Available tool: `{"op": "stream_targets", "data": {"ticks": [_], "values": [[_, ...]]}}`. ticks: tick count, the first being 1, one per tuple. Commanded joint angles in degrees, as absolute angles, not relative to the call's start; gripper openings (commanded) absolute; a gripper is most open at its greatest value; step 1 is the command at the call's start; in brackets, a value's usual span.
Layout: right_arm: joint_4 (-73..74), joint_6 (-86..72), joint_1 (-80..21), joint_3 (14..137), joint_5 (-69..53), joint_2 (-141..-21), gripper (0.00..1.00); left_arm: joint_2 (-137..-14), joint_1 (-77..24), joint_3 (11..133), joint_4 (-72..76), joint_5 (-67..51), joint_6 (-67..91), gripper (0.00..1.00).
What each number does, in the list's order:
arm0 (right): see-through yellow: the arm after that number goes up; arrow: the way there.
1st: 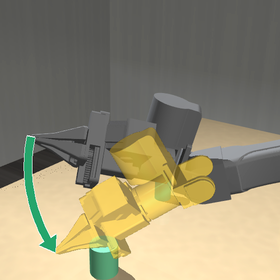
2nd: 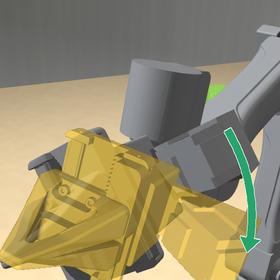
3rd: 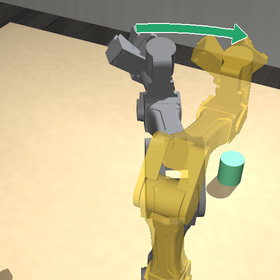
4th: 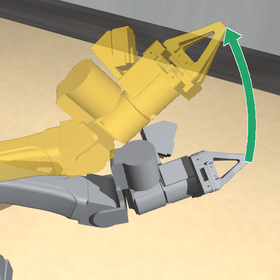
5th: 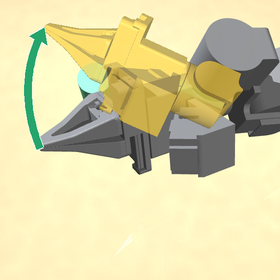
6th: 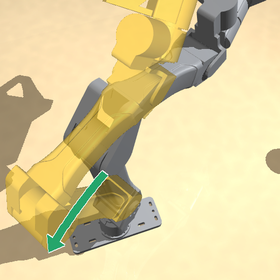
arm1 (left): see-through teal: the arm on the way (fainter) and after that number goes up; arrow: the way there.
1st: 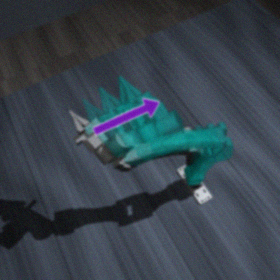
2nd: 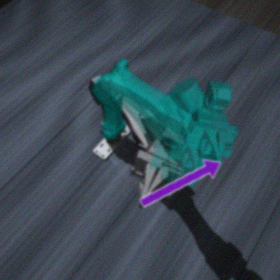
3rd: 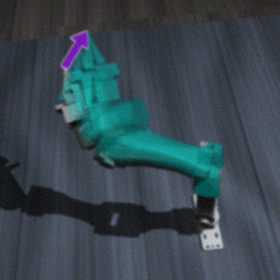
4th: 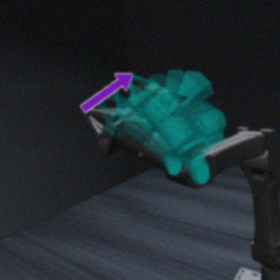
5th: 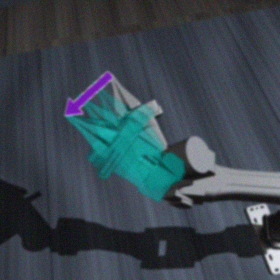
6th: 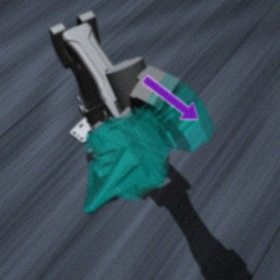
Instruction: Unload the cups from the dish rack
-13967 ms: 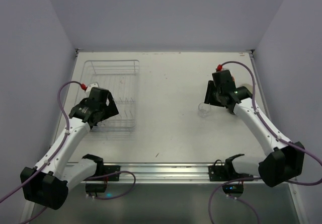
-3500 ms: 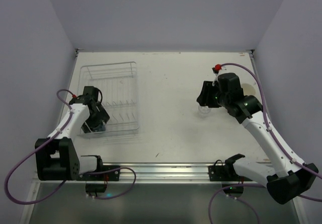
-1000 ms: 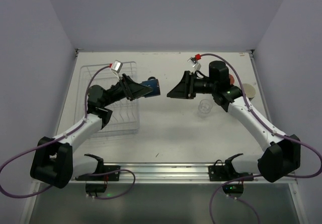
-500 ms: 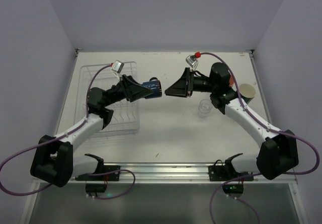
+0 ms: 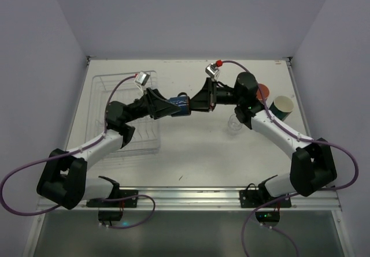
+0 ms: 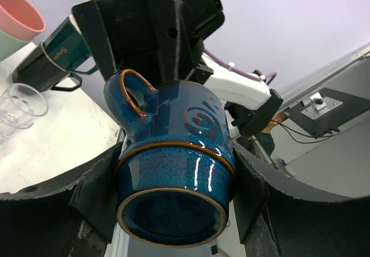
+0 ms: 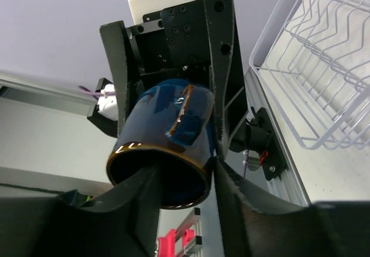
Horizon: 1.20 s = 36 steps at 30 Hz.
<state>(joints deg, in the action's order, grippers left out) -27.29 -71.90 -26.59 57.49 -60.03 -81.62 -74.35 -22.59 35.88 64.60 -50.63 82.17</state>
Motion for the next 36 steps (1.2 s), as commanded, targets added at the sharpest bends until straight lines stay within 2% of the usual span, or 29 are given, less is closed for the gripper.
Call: {"op": "stream_targets", "data": {"ticks": [1, 6, 13, 16, 27, 36], "values": [[-32.0, -74.3, -27.5, 59.0, -62.0, -81.7, 0.38, -74.4, -23.8, 37.6, 70.0, -49.9, 82.4, 0.00], [-30.9, -73.2, -27.8, 58.6, -61.3, -81.2, 0.37, -74.6, -24.3, 37.4, 70.0, -49.7, 82.4, 0.00], [-4.6, -52.0, -27.8, 63.5, -51.4, -77.3, 0.43, -74.0, -24.3, 36.3, 66.6, -49.5, 85.0, 0.00], [2.0, -45.6, -27.8, 65.2, -46.9, -75.9, 0.43, -73.3, -24.4, 34.6, 64.7, -49.1, 87.5, 0.00], [7.4, -33.8, -27.8, 65.4, -41.9, -74.1, 0.42, -71.1, -24.5, 33.5, 59.6, -49.1, 93.6, 0.00], [10.2, -24.4, -27.8, 61.9, -37.5, -65.6, 0.42, -72.2, -24.5, 32.6, 59.2, -50.8, 99.0, 0.00]]}}
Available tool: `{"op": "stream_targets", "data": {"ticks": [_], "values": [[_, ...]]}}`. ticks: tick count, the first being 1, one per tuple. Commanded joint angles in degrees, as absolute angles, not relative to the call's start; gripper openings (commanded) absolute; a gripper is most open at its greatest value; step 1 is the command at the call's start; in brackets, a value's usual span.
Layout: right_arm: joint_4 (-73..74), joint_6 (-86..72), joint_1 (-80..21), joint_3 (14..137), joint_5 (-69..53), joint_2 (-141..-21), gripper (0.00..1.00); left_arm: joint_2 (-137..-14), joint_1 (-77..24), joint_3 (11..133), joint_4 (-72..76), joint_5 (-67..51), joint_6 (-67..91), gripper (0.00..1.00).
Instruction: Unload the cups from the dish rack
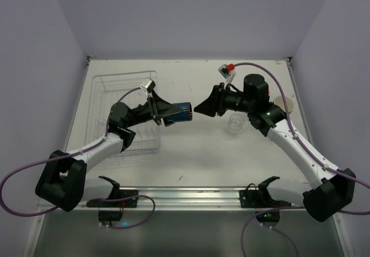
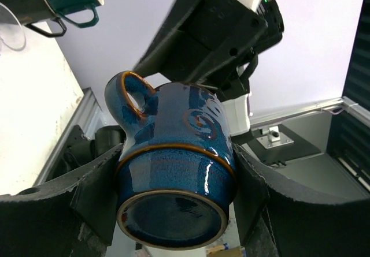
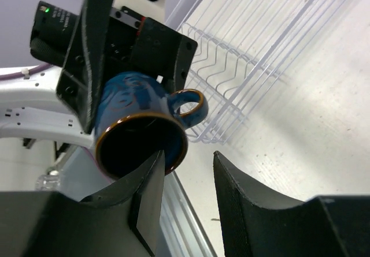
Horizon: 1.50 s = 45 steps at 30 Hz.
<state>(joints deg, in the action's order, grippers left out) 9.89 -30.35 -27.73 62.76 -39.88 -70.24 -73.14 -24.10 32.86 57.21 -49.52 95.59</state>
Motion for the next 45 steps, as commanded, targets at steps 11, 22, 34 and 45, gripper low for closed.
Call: {"op": "stream_targets", "data": {"ticks": [11, 22, 34, 45], "values": [[9.6, -12.6, -27.8, 59.5, -39.7, -62.2, 0.42, -73.3, -24.6, 34.1, 59.2, -56.2, 104.1, 0.00], [3.1, -7.8, -29.7, 54.1, -40.5, -58.8, 0.42, -72.4, -25.6, 33.6, 55.3, -57.7, 105.5, 0.00], [6.0, -4.6, -34.7, 58.9, -36.5, -61.0, 0.41, -73.6, -26.6, 34.5, 54.3, -58.3, 105.6, 0.00], [4.5, -2.3, -36.4, 60.9, -34.6, -63.9, 0.38, -73.1, -28.6, 35.4, 54.2, -57.8, 106.2, 0.00]]}}
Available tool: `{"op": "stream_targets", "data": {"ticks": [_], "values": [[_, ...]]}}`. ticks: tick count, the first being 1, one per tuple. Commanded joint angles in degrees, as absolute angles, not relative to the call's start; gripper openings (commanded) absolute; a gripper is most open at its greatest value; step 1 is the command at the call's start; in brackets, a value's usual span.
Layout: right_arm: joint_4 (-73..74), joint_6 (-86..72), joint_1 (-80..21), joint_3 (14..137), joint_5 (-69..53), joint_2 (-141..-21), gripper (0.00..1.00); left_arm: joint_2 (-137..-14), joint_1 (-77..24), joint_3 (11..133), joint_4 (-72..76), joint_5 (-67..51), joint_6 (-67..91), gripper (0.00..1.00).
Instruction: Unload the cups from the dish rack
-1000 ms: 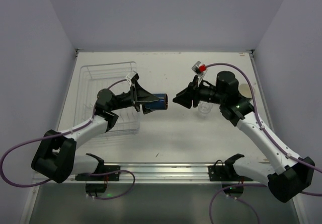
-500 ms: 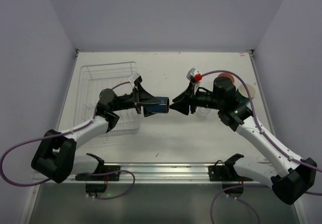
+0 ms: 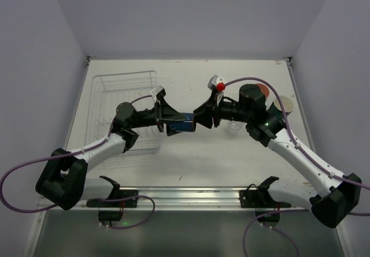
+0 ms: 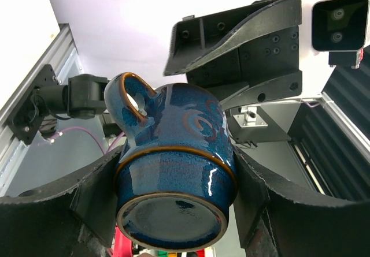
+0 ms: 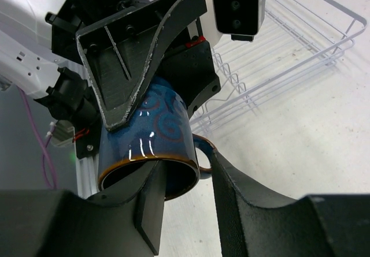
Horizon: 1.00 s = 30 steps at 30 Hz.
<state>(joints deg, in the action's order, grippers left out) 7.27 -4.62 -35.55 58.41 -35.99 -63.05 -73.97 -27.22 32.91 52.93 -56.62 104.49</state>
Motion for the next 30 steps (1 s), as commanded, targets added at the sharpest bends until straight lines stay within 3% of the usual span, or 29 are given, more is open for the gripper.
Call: {"op": "stream_targets", "data": {"ticks": [1, 11, 16, 17, 18, 24, 28, 29, 30], "values": [[4.0, -2.1, -36.6, 60.4, -34.5, -63.9, 0.38, -73.1, -28.7, 35.6, 54.2, -57.8, 106.3, 0.00], [-6.2, -3.7, -37.8, 55.4, -38.3, -62.8, 0.28, -74.8, -30.2, 37.4, 58.4, -57.8, 109.3, 0.00], [-8.4, -5.6, -38.0, 55.2, -40.4, -64.1, 0.12, -75.8, -30.6, 37.6, 60.2, -58.3, 109.9, 0.00], [-8.6, -6.2, -38.1, 55.2, -41.0, -64.1, 0.02, -76.2, -30.6, 37.3, 60.9, -58.3, 110.6, 0.00], [-9.0, -6.6, -38.1, 55.0, -41.4, -64.0, 0.00, -76.5, -30.5, 37.1, 62.9, -58.3, 111.1, 0.00], [-11.5, -8.3, -38.3, 53.2, -43.4, -62.1, 0.00, -78.7, -30.5, 36.1, 68.4, -58.4, 114.2, 0.01], [-13.5, -9.8, -38.5, 51.8, -44.6, -61.5, 0.00, -80.4, -30.5, 36.2, 72.2, -58.9, 116.6, 0.30], [-14.1, -10.1, -38.4, 51.3, -44.7, -61.3, 0.00, -80.7, -30.5, 36.2, 72.7, -58.9, 117.3, 0.48], [-14.3, -10.5, -38.4, 50.9, -44.6, -61.1, 0.00, -81.2, -30.6, 36.2, 73.6, -58.9, 117.6, 0.60]]}}
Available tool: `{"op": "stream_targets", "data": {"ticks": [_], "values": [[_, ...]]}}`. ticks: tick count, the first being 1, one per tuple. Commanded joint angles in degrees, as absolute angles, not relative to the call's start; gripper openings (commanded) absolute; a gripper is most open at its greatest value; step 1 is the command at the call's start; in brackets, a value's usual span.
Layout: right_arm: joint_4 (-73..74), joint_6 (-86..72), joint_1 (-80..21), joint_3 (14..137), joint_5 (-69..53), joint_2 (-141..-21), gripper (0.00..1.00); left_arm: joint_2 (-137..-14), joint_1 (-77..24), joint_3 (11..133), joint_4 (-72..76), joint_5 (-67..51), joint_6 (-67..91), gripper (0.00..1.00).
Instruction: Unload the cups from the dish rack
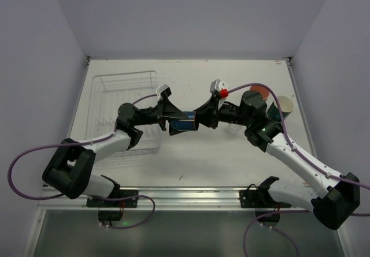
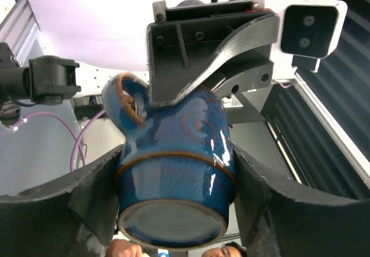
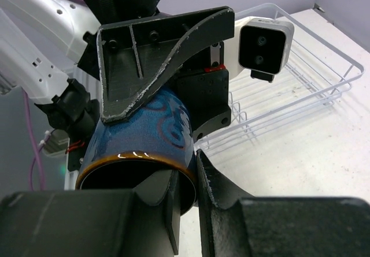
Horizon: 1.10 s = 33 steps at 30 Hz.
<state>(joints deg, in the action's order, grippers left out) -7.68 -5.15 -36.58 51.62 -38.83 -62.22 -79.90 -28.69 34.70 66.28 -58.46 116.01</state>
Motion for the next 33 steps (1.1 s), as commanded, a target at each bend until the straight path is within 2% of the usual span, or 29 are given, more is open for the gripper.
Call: {"op": "stream_targets", "data": {"ticks": [1, 2, 3, 11, 14, 17, 21, 24, 31, 33], "values": [[-14.3, -10.5, -38.4, 50.8, -44.6, -60.8, 0.00, -81.4, -30.5, 36.2, 74.0, -58.9, 117.8, 0.74], [-14.2, -10.6, -38.4, 50.8, -44.5, -60.8, 0.00, -81.6, -30.5, 36.2, 74.1, -58.9, 117.8, 0.94], [-14.1, -10.7, -38.4, 50.8, -44.5, -60.7, 0.00, -81.6, -30.4, 36.1, 74.0, -58.8, 117.7, 1.00], [-12.7, -11.8, -38.4, 50.2, -42.6, -59.2, 0.00, -81.4, -30.3, 37.4, 71.9, -58.6, 114.8, 1.00], [-8.8, -11.8, -38.4, 51.8, -41.5, -58.8, 0.00, -79.6, -28.6, 37.7, 63.5, -59.1, 107.7, 1.00], [-2.0, -11.2, -38.4, 53.9, -37.1, -58.3, 0.00, -77.0, -24.0, 39.3, 48.3, -59.3, 95.6, 1.00], [9.1, -12.1, -38.4, 57.1, -27.2, -57.9, 0.00, -73.9, -17.4, 45.1, 20.1, -57.1, 77.4, 1.00], [17.8, -14.1, -38.4, 59.0, -19.4, -58.7, 0.00, -73.7, -15.6, 50.1, 4.9, -52.3, 64.1, 1.00], [41.9, -22.2, -38.4, 65.1, 4.1, -67.7, 0.00, -72.0, -15.6, 59.1, -8.4, -42.6, 50.9, 1.00], [45.6, -24.4, -38.4, 66.4, 5.8, -69.8, 0.00, -70.6, -15.6, 59.8, -10.2, -41.2, 49.5, 1.00]]}}
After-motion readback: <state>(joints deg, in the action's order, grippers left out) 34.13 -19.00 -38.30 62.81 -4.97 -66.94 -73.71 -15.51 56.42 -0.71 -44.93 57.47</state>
